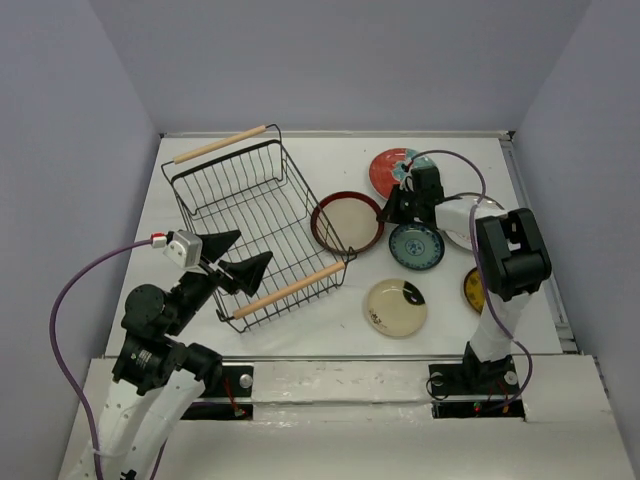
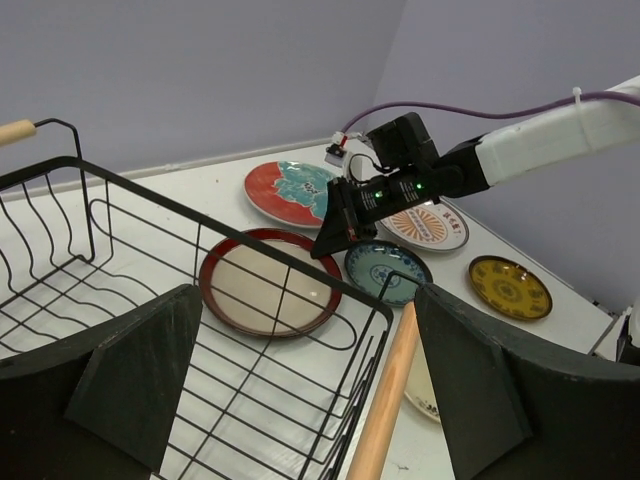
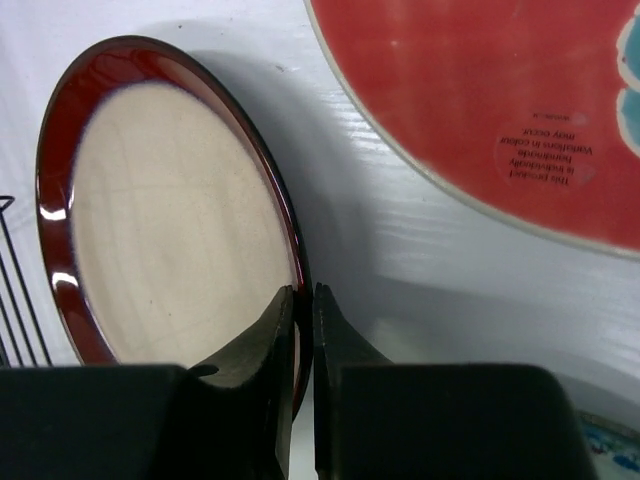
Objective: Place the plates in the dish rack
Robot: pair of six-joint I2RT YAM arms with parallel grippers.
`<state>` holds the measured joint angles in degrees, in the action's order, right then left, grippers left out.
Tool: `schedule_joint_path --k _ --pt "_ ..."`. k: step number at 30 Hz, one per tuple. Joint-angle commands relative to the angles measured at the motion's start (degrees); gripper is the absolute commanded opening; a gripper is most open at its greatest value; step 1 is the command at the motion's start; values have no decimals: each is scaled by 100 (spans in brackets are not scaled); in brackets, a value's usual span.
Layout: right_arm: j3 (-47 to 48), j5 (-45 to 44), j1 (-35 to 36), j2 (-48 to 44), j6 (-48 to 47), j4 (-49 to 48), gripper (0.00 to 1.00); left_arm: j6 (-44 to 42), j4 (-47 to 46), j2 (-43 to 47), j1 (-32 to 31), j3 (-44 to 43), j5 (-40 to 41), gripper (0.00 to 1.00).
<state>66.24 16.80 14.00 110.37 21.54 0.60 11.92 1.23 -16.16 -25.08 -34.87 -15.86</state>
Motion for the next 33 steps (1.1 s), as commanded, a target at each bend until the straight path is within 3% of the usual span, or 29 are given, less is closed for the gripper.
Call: schedule_joint_path --k 1,8,17,22,28,33 --pt "-207 -818 85 -743 -124 10 7 91 -440 -10 -14 -46 74 99" --pt "-269 -1003 85 -2325 140 106 7 319 -440 -45 -23 -64 329 99" --pt "283 -2023 85 -4232 131 1064 7 811 -132 -870 -14 -757 31 98" --pt "872 -961 146 -4445 613 1320 7 1303 -132 -1668 -23 -942 -154 87" --pt "1260 -81 401 -4182 1071 1127 7 1602 -465 -2426 -6 -942 -453 97" --pt "1252 411 963 -3892 1440 574 7 2006 -1116 -2918 100 -855 -778 99"
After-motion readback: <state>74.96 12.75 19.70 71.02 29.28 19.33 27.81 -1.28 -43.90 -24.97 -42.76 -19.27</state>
